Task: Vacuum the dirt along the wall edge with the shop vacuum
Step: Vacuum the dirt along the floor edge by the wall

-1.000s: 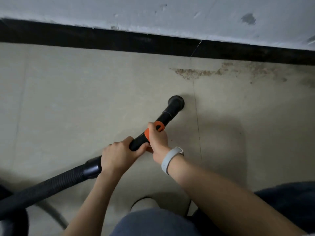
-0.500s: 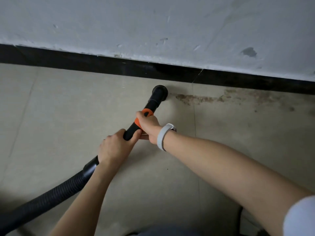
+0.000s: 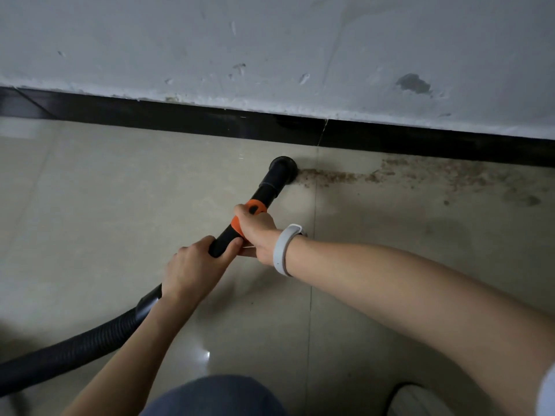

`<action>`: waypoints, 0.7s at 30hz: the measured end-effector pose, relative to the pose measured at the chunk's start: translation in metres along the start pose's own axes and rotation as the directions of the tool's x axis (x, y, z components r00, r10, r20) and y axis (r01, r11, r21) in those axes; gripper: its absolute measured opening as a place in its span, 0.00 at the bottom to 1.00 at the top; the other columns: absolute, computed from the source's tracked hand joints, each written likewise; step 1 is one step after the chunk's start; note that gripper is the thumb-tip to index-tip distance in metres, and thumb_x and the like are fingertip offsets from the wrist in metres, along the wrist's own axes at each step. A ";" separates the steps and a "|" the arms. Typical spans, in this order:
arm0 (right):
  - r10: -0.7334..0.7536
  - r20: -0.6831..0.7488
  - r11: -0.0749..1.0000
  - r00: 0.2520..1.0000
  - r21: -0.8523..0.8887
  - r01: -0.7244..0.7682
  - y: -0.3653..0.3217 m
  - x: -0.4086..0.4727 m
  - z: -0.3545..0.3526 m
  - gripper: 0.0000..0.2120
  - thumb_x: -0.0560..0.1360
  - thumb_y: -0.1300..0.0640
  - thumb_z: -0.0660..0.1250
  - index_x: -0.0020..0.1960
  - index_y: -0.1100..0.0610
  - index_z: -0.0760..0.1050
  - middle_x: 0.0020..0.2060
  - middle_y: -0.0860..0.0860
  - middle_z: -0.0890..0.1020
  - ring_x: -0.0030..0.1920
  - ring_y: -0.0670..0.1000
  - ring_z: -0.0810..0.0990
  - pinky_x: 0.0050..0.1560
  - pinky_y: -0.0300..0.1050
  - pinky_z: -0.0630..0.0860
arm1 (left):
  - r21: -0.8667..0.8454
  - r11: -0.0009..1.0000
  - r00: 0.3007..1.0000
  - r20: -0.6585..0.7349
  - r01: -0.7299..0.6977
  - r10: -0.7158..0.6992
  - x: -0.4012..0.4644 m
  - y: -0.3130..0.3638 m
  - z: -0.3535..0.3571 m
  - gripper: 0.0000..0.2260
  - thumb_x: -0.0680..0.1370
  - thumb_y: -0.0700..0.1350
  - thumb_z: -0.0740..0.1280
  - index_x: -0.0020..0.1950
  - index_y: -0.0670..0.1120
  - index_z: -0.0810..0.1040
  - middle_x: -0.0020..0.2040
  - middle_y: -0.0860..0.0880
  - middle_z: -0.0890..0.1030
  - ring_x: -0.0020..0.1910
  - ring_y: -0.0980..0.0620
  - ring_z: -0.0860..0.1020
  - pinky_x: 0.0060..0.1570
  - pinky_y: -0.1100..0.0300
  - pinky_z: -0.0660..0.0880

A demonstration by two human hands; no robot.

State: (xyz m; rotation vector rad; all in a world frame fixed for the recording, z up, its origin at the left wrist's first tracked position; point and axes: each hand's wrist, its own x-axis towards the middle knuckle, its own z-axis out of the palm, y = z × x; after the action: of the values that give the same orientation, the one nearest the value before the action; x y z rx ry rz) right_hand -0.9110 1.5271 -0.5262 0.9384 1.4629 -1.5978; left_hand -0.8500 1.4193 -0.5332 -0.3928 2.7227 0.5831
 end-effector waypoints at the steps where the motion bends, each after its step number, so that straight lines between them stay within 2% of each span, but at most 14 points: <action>1: 0.004 0.005 1.000 1.000 0.014 -0.005 0.000 -0.002 -0.005 0.10 0.77 0.50 0.59 0.42 0.55 0.66 0.41 0.52 0.74 0.50 0.55 0.78 0.46 0.47 0.80 | 0.010 1.000 1.000 0.011 -0.006 0.006 -0.002 0.005 0.000 0.23 0.75 0.64 0.59 0.31 0.47 0.66 0.26 0.49 0.71 0.26 0.50 0.70 0.27 0.59 0.60; 5: 0.015 0.003 1.000 1.000 0.027 -0.015 -0.001 -0.007 -0.025 0.11 0.78 0.49 0.59 0.41 0.55 0.65 0.40 0.52 0.74 0.50 0.55 0.78 0.50 0.49 0.80 | 0.031 0.999 0.998 0.061 -0.010 0.008 -0.006 0.026 0.000 0.22 0.75 0.63 0.59 0.31 0.47 0.66 0.26 0.49 0.70 0.26 0.51 0.69 0.26 0.60 0.61; 10: -0.011 0.009 1.000 1.000 -0.016 0.012 0.001 -0.003 -0.045 0.12 0.77 0.48 0.60 0.40 0.54 0.65 0.39 0.53 0.75 0.50 0.55 0.79 0.54 0.52 0.80 | 0.051 0.998 0.998 0.050 0.029 -0.031 -0.012 0.047 0.008 0.23 0.75 0.64 0.59 0.31 0.47 0.67 0.26 0.49 0.70 0.26 0.50 0.69 0.27 0.60 0.61; 21: -0.024 0.069 0.997 0.997 -0.067 0.029 0.007 -0.021 -0.085 0.12 0.75 0.46 0.60 0.40 0.54 0.66 0.38 0.53 0.76 0.46 0.54 0.79 0.54 0.52 0.79 | 0.066 0.984 0.985 0.041 0.166 -0.169 -0.046 0.095 0.015 0.23 0.75 0.64 0.59 0.33 0.46 0.69 0.26 0.50 0.69 0.25 0.52 0.67 0.26 0.61 0.60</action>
State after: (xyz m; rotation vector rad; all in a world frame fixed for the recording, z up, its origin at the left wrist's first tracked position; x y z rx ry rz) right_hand -0.8940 1.6127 -0.5169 0.8215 1.4787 -1.5741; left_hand -0.8355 1.5186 -0.4965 -0.5780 2.6231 0.4544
